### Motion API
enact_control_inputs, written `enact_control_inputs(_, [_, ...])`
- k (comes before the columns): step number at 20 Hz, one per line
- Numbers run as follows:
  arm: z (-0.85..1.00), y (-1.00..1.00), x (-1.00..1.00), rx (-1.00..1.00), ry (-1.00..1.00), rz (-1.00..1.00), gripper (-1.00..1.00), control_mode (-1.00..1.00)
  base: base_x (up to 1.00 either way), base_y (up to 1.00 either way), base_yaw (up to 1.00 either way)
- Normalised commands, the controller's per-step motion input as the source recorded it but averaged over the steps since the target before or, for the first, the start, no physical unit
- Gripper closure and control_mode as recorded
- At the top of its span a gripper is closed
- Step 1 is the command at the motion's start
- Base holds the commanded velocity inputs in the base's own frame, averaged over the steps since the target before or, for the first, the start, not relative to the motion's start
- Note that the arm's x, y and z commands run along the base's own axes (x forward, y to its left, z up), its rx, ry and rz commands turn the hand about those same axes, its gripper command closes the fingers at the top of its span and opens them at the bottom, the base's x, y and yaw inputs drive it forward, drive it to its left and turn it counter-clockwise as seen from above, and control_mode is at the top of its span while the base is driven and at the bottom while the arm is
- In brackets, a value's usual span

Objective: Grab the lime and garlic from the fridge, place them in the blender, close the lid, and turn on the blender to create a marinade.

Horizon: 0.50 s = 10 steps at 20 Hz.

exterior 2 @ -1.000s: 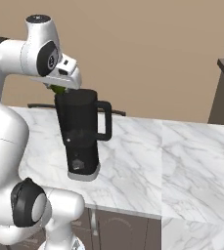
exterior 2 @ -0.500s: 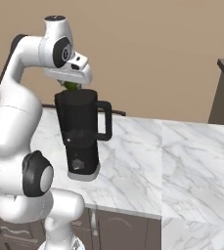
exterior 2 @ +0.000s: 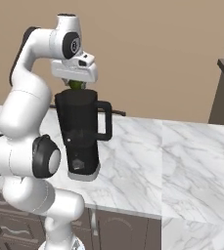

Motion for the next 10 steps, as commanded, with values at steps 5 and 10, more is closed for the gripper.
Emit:
enact_control_inputs(5, [-0.20,0.00,-0.25,0.00,0.02,0.02,1.00,-1.00,0.00,0.00,0.00])
enact_control_inputs(10, [0.00,0.00,-0.69,0.00,-0.01,0.00,1.00,-1.00,0.00,0.00,0.00])
